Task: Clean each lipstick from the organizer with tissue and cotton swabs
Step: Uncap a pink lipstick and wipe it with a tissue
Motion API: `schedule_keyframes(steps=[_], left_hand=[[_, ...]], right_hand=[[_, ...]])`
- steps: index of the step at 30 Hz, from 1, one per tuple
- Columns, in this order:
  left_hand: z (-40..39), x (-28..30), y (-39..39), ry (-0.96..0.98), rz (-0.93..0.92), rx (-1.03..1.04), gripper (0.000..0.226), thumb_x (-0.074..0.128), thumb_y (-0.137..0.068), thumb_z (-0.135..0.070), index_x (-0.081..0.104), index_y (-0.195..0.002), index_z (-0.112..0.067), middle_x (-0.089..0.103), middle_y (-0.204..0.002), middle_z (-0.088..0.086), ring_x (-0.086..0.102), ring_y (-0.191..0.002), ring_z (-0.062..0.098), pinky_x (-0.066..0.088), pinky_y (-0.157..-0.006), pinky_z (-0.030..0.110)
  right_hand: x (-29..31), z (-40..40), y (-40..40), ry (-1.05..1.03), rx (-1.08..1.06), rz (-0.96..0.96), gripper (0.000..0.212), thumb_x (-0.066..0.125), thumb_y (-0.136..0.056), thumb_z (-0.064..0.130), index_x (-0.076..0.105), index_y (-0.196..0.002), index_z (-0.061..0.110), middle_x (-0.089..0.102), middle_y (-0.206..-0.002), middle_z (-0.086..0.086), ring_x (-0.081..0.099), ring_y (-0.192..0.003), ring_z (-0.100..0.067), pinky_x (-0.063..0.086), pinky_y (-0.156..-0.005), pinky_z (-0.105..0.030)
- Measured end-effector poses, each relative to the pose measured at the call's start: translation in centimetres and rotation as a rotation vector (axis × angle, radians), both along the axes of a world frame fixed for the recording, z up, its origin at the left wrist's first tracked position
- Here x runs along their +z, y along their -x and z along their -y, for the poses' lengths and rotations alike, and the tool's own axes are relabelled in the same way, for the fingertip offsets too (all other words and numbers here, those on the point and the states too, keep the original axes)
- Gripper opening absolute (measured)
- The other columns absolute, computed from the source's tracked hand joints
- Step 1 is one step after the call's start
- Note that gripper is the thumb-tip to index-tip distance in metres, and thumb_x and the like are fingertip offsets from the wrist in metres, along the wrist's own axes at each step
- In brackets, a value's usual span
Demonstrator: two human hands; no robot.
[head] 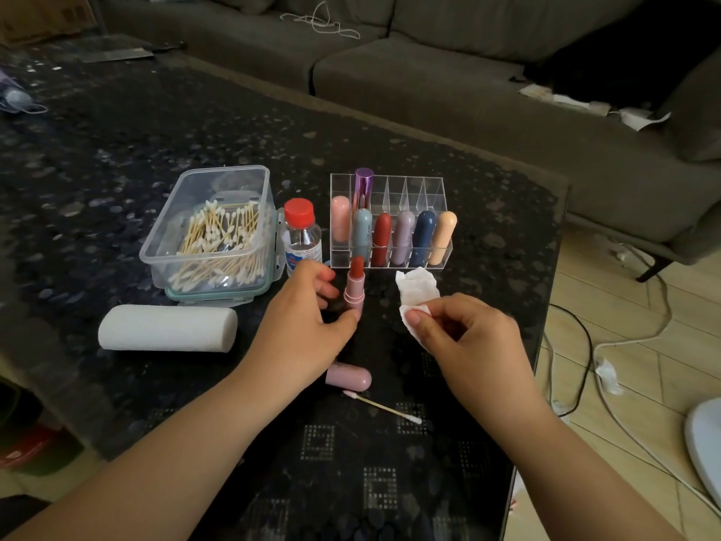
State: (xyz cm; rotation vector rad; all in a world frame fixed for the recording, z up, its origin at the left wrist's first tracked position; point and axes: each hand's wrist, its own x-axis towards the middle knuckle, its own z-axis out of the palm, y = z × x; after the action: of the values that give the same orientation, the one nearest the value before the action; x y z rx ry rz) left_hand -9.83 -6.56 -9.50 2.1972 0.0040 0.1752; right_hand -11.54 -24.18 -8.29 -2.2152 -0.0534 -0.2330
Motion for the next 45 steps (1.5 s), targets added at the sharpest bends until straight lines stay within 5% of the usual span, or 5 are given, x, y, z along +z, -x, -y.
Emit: schedule_keyframes(steps=[5,14,18,27,45], left_hand=[[-1.5,1.4,2.5,-0.191,0.03,-0.214,0.02,0.067,-0.078,-0.02,0.054,-0.085,-0.034,0.056,-0.085,-0.018,0.05,-0.09,-0.006,0.035,-0.071,0.002],[-2.1,0.7,3.5,-0.426,0.017,-0.481,0.031,0.067,-0.085,-0.027,0.063,-0.115,-0.03,0.054,-0.105,-0.017,0.046,-0.103,0.003,0.039,-0.094,0.03],[-2.2,2.1,4.3,0.011,-0.068,-0.294,0.035,0.061,-0.088,-0.032,0.057,-0.121,-0.042,0.059,-0.107,-0.023,0.052,-0.105,-0.009,0.038,-0.09,0.012],[-2.0,4.8,6.2,0.965,-0.53,-0.066,0.018,0.061,-0.073,-0.014,0.066,-0.088,-0.007,0.075,-0.093,0.007,0.071,-0.089,0.018,0.044,-0.09,0.033],[-1.1,3.0,5.1,0.925,-0.48,-0.154,0.024,0.06,-0.073,-0.019,0.075,-0.085,-0.004,0.072,-0.091,0.018,0.068,-0.081,0.024,0.056,-0.072,0.028]], right_hand=[[0.1,0.3,0.1,0.05,0.007,-0.007,0.009,0.067,-0.086,0.027,0.072,-0.084,0.02,0.065,-0.082,0.005,0.054,-0.08,-0.003,0.045,-0.07,-0.017],[0.7,0.1,1.5,0.166,0.037,0.022,0.01,0.063,-0.089,0.021,0.073,-0.09,0.018,0.058,-0.078,0.008,0.052,-0.08,0.001,0.036,-0.063,-0.003],[1.4,-0.1,2.2,0.179,0.033,0.073,0.011,0.059,-0.092,0.021,0.07,-0.095,0.02,0.048,-0.092,0.017,0.048,-0.089,0.005,0.035,-0.072,0.0],[2.2,-2.2,3.4,0.21,0.178,0.126,0.015,0.058,-0.092,0.018,0.068,-0.098,0.027,0.062,-0.087,0.015,0.052,-0.092,0.006,0.04,-0.076,-0.006],[3.4,-2.2,2.5,0.063,0.287,0.19,0.003,0.07,-0.076,0.024,0.068,-0.078,0.024,0.06,-0.081,0.014,0.058,-0.082,0.002,0.043,-0.072,-0.007]])
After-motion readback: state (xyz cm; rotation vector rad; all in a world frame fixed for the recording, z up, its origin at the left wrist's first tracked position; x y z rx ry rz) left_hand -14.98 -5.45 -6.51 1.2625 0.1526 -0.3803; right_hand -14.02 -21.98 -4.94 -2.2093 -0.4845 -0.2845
